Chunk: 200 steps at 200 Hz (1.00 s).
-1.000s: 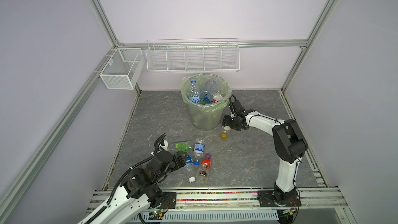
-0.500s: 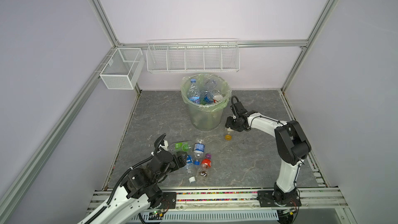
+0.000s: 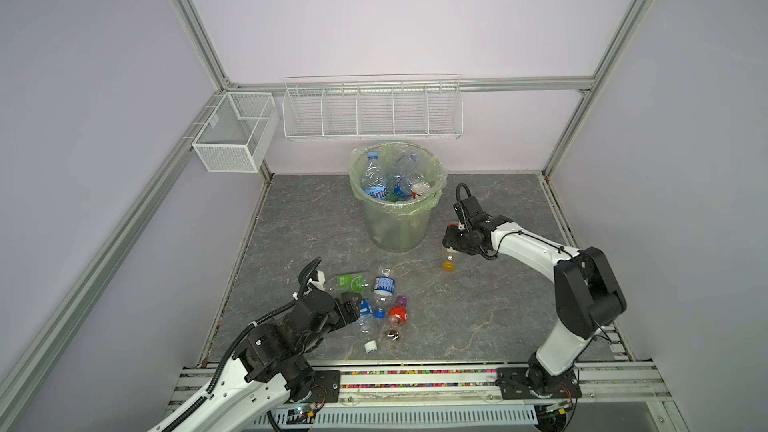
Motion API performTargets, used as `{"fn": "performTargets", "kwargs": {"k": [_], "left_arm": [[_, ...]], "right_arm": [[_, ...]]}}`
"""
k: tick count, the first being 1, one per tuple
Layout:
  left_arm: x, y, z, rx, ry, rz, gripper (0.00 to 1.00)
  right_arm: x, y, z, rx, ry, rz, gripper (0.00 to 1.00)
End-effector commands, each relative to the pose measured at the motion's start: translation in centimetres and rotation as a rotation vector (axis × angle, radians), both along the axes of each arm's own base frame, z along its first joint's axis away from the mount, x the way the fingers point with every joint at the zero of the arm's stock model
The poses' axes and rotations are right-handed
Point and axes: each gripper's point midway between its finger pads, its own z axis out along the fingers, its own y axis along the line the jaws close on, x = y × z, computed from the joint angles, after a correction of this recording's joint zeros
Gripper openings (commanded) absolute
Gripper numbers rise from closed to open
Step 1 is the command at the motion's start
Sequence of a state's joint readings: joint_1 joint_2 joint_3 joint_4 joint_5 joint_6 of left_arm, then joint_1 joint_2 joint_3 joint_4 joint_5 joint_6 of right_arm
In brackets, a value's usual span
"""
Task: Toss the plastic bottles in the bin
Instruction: 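Close the right gripper on the orange NFC bottle and lift it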
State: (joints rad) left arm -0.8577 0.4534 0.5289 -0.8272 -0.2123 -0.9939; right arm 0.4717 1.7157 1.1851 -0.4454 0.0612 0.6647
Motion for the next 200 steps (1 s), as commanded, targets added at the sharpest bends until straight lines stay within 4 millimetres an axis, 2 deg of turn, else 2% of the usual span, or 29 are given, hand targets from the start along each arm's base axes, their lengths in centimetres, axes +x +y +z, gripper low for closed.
{"fn": "performTargets", "kwargs": {"k": [1, 23, 39, 59, 96, 146, 175, 200], "left_arm": [[0.0, 0.2, -0.3, 0.007, 0.004, 0.015, 0.96], [0.1, 0.3, -0.1, 0.009, -0.001, 0.016, 0.96], [0.1, 0.3, 0.0, 0.01, -0.005, 0.016, 0.96], [0.2, 0.2, 0.1, 0.006, -0.007, 0.016, 0.96], [0.4, -0.1, 0.2, 0.004, -0.009, 0.009, 0.96], [0.5, -0.3, 0.3, 0.003, -0.011, 0.007, 0.96], [0.4, -0.2, 0.2, 0.005, -0.007, 0.009, 0.96], [0.3, -0.1, 0.2, 0.009, -0.006, 0.009, 0.96]], "right_arm": [[-0.6, -1.2, 1.0, -0.037, -0.02, -0.008, 0.1], [-0.6, -2.0, 2.9, -0.051, -0.067, -0.035, 0.08], [-0.5, -2.6, 5.3, -0.053, -0.124, -0.052, 0.08], [-0.3, -3.1, 9.5, -0.045, -0.225, -0.065, 0.09], [0.4, -3.1, 18.6, -0.001, -0.444, -0.033, 0.11], [-0.2, -1.0, 29.9, 0.067, -0.694, 0.05, 0.13], [-1.0, 0.6, 35.5, 0.062, -0.832, 0.11, 0.14], [-0.8, 1.0, 39.3, 0.036, -0.906, 0.131, 0.14]]}}
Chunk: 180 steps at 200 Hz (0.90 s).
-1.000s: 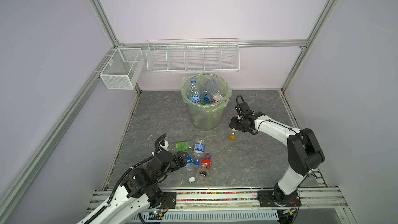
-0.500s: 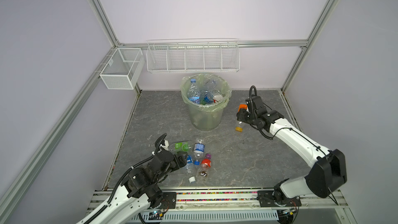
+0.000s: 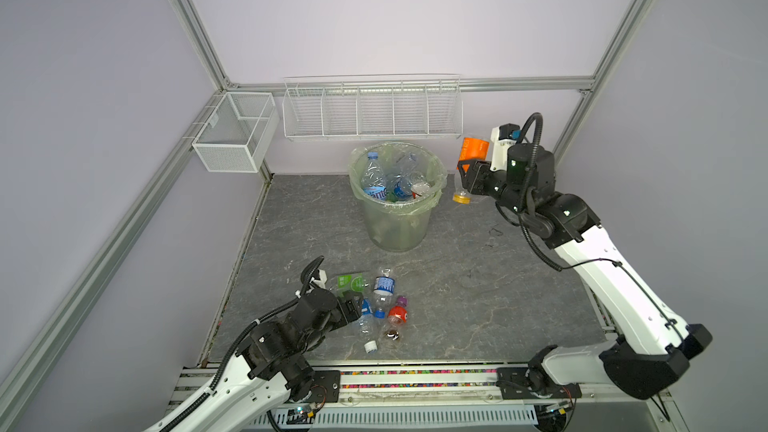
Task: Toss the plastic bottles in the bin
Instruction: 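Close the right gripper on the orange NFC bottle and lift it, then carry the orange bottle over the wastebasket and open the right gripper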
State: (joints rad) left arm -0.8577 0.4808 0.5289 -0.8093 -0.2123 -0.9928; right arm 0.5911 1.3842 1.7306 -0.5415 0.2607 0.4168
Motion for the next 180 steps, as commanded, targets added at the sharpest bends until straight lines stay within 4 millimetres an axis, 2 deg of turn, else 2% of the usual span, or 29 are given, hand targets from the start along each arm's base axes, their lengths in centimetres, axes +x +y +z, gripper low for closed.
{"fn": "performTargets", "kwargs": {"k": [1, 32, 63, 83, 107, 123, 130, 141, 158, 180], "left_arm": [[0.1, 0.2, 0.4, 0.001, -0.012, 0.01, 0.96], [0.0, 0.3, 0.4, -0.001, -0.014, 0.015, 0.96], [0.0, 0.4, 0.4, 0.0, -0.012, 0.017, 0.96], [0.0, 0.5, 0.4, 0.002, -0.011, 0.018, 0.96], [-0.1, 0.8, 0.6, 0.001, -0.016, 0.024, 0.96], [-0.2, 1.0, 0.7, -0.004, -0.021, 0.032, 0.96], [-0.2, 1.1, 0.7, -0.005, -0.022, 0.033, 0.96], [-0.3, 1.1, 0.6, -0.003, -0.022, 0.033, 0.96], [-0.4, 1.3, 0.6, 0.002, -0.019, 0.032, 0.96], [-0.4, 1.3, 0.5, 0.005, -0.018, 0.033, 0.96]], "right_arm": [[0.4, -0.1, 3.6, -0.059, -0.1, -0.008, 0.14], [1.3, 1.5, 5.8, -0.057, -0.126, 0.03, 0.14], [3.2, 4.9, 4.7, -0.081, -0.084, 0.109, 0.15], [4.9, 7.1, 2.7, -0.108, -0.032, 0.145, 0.15], [6.7, 9.5, -1.8, -0.156, 0.069, 0.178, 0.15], [6.9, 11.1, -4.7, -0.186, 0.131, 0.214, 0.17], [7.0, 11.5, -5.7, -0.205, 0.148, 0.215, 0.23], [7.0, 11.7, -6.6, -0.222, 0.166, 0.221, 0.45], [6.7, 12.0, -6.5, -0.229, 0.168, 0.245, 0.75], [6.1, 11.8, -5.2, -0.225, 0.143, 0.258, 0.82]]}}
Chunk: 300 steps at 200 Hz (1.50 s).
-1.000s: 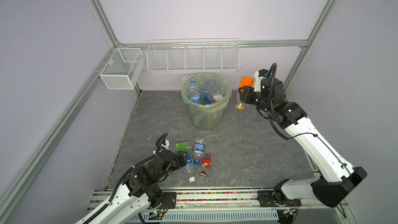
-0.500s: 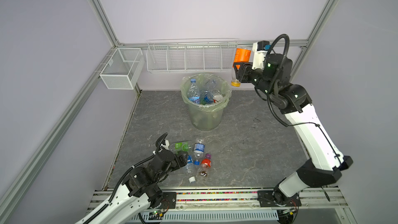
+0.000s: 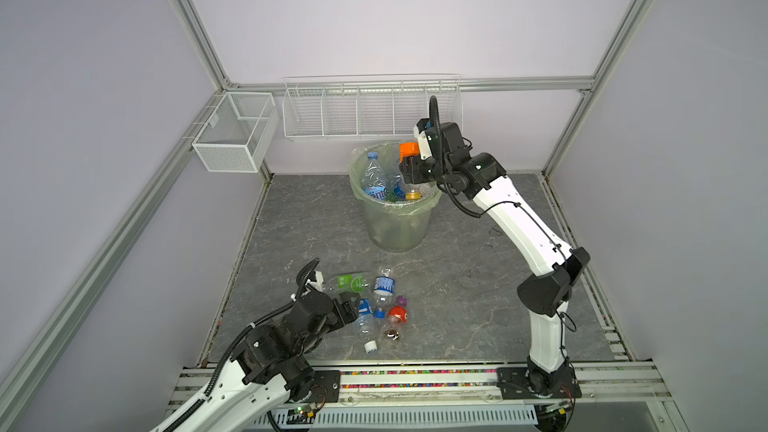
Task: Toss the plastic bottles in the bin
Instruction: 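Carry the orange bottle over the wastebasket and open the right gripper, then withdraw the right gripper while the left gripper lowers onto the blue-labelled bottle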
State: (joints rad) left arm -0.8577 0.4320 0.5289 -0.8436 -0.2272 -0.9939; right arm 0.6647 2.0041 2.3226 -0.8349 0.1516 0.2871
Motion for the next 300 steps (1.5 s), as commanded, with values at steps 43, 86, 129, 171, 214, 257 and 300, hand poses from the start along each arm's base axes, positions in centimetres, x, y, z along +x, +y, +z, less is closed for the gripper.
{"fn": "performTargets", "kwargs": {"k": [43, 86, 129, 171, 214, 257, 300], "left_arm": [[0.1, 0.3, 0.4, 0.001, -0.008, 0.018, 0.96], [-0.1, 0.5, 0.4, 0.003, -0.005, 0.021, 0.96], [-0.1, 0.5, 0.3, 0.0, -0.002, 0.021, 0.96], [0.0, 0.1, -0.1, 0.0, 0.01, 0.014, 0.96], [-0.1, -0.6, -1.2, 0.0, 0.046, -0.002, 0.96], [-0.1, -1.1, -2.3, 0.007, 0.084, -0.005, 0.96], [0.0, -1.3, -3.1, 0.018, 0.101, -0.003, 0.96]], "right_arm": [[-2.5, -1.2, 5.3, 0.05, -0.094, 0.035, 0.86], [-3.5, -1.9, 5.3, 0.076, -0.092, 0.025, 0.86], [-5.0, -2.9, 5.8, 0.12, -0.096, 0.017, 0.87], [-6.9, -4.1, 5.9, 0.148, -0.091, 0.011, 0.9], [-9.1, -5.7, 5.9, 0.179, -0.096, 0.003, 0.91], [-10.7, -7.2, 5.6, 0.197, -0.102, -0.011, 0.92], [-11.7, -8.2, 4.1, 0.185, -0.081, -0.027, 0.92]]}}
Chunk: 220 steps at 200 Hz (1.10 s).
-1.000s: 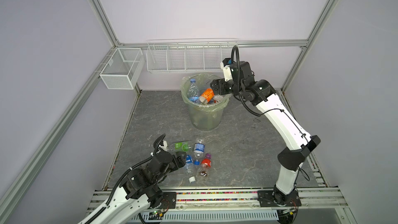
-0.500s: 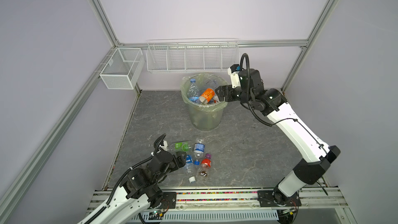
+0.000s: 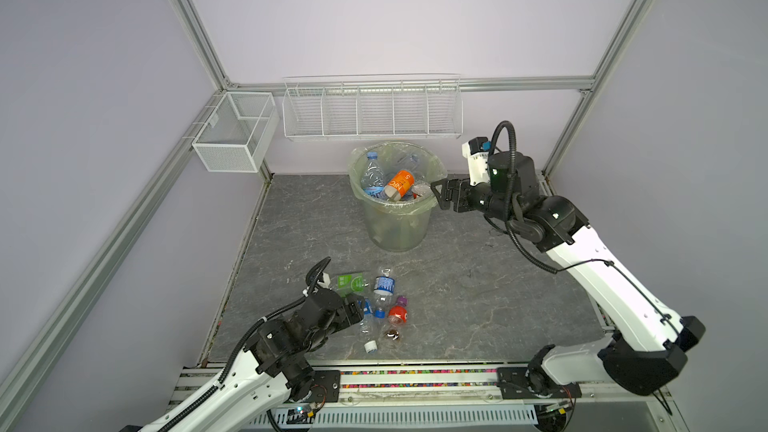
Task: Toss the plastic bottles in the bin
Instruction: 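Withdraw the right gripper while the left gripper lowers onto the blue-labelled bottle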
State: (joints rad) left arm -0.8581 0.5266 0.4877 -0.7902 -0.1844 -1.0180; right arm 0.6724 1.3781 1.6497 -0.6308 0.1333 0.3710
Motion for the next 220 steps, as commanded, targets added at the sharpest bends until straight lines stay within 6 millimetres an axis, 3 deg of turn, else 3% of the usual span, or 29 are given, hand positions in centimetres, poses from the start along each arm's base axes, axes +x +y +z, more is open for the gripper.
{"fn": "performTargets", "kwargs": {"k": [1, 31, 101, 220], "left_arm": [[0.0, -0.3, -0.6, -0.009, 0.017, 0.011, 0.96], [0.0, -0.6, -1.7, 0.012, 0.05, 0.005, 0.95], [0.3, -1.3, -3.3, 0.034, 0.089, 0.001, 0.94], [-0.1, -1.9, -6.2, 0.018, 0.15, 0.017, 0.87]], "right_arm": [[-0.6, -0.3, -0.3, 0.018, -0.002, -0.009, 0.92], [-1.3, -1.2, -2.1, 0.001, 0.031, -0.028, 0.92], [-3.2, -3.1, -8.6, -0.042, 0.146, -0.072, 0.93], [-4.6, -5.2, -12.2, -0.053, 0.202, -0.139, 0.93]]}}
